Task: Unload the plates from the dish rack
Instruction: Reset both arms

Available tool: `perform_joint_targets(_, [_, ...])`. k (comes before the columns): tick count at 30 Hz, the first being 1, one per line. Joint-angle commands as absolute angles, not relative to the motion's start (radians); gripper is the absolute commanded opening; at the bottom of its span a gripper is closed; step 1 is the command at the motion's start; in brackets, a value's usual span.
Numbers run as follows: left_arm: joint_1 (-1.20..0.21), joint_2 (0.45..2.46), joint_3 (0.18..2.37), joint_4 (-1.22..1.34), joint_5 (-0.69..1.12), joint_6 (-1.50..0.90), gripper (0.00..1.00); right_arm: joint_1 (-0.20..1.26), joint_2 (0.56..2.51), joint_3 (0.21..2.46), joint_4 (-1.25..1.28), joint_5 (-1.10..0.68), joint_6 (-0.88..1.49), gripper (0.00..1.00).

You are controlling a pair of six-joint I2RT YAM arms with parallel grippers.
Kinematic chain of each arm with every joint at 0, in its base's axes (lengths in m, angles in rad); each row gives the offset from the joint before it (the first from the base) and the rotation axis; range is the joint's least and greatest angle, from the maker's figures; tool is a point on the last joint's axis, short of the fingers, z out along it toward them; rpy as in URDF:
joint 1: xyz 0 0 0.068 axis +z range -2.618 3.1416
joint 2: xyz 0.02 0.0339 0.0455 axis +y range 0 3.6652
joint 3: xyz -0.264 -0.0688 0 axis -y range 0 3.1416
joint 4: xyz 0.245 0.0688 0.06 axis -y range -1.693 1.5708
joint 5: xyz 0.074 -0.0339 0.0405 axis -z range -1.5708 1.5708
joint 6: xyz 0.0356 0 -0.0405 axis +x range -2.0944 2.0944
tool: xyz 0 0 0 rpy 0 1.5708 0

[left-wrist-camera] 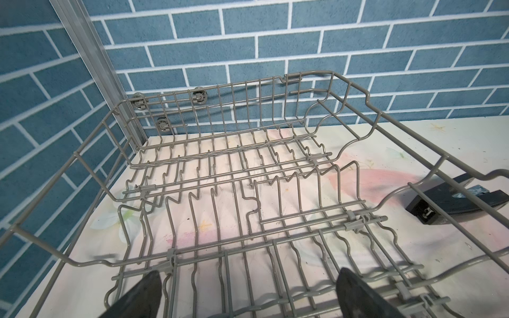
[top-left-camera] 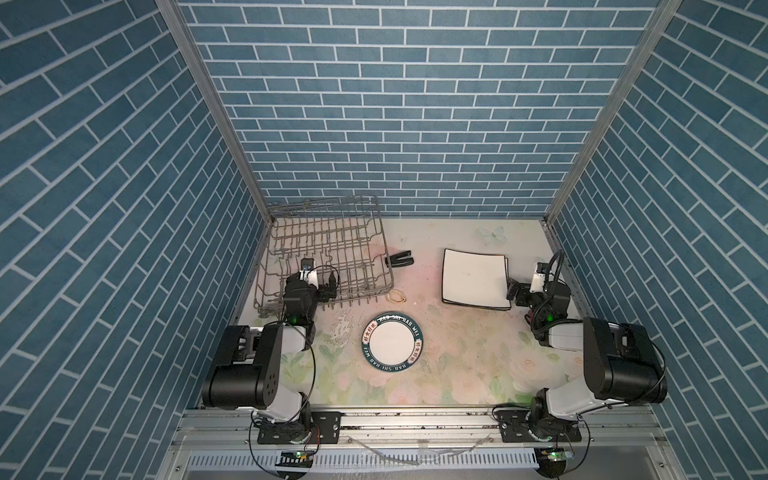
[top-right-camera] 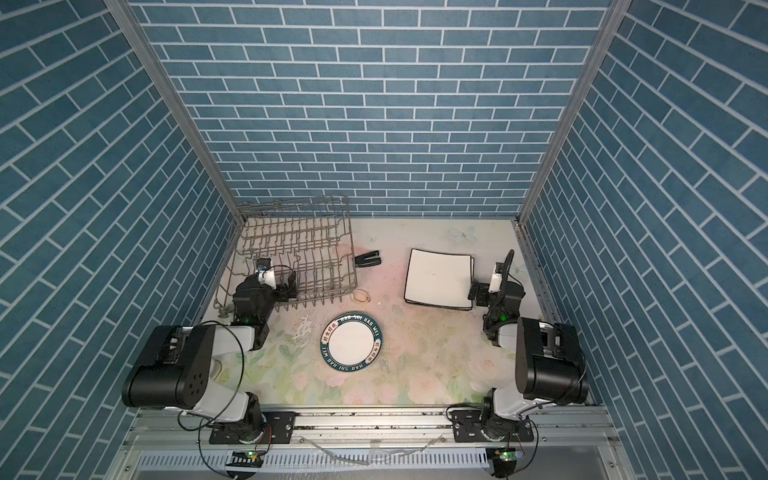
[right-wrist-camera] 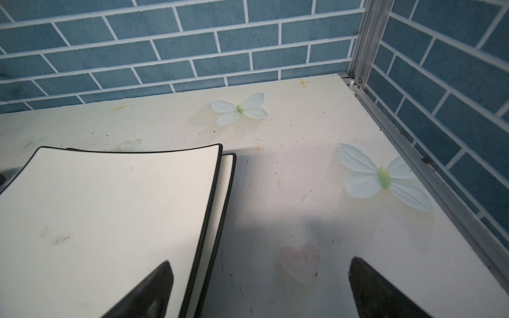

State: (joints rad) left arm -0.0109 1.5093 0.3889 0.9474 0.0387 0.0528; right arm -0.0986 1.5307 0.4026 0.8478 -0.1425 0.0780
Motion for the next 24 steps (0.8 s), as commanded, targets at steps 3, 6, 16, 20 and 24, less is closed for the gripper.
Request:
perform_joint_targets(3, [-0.015,1.528,0.39,0.854,0.016,0.078,0.99,-0.094,1.541,0.39,0.87,-0.135,0.054,0.99])
perform_joint_targets(6, [-0.015,1.528,0.39,0.856,0.017,0.078,0.99,-0.094,1.543,0.39,0.872,-0.136,0.054,0.99])
perform_joint_targets(16, [-0.015,1.528,0.39,0.856,0.017,0.078,0.99,-0.093,1.543,0.39,0.871,-0.136,0.054,0.99])
perform_joint_targets(20, [-0.015,1.528,0.39,0.855,0.016,0.078,0.99,-0.088,1.546,0.397,0.861,-0.137,0.045,0.99])
perform_joint_targets(24, [-0.014,1.529,0.391,0.854,0.017,0.078,0.99,-0.078,1.547,0.403,0.849,-0.126,0.038,0.99])
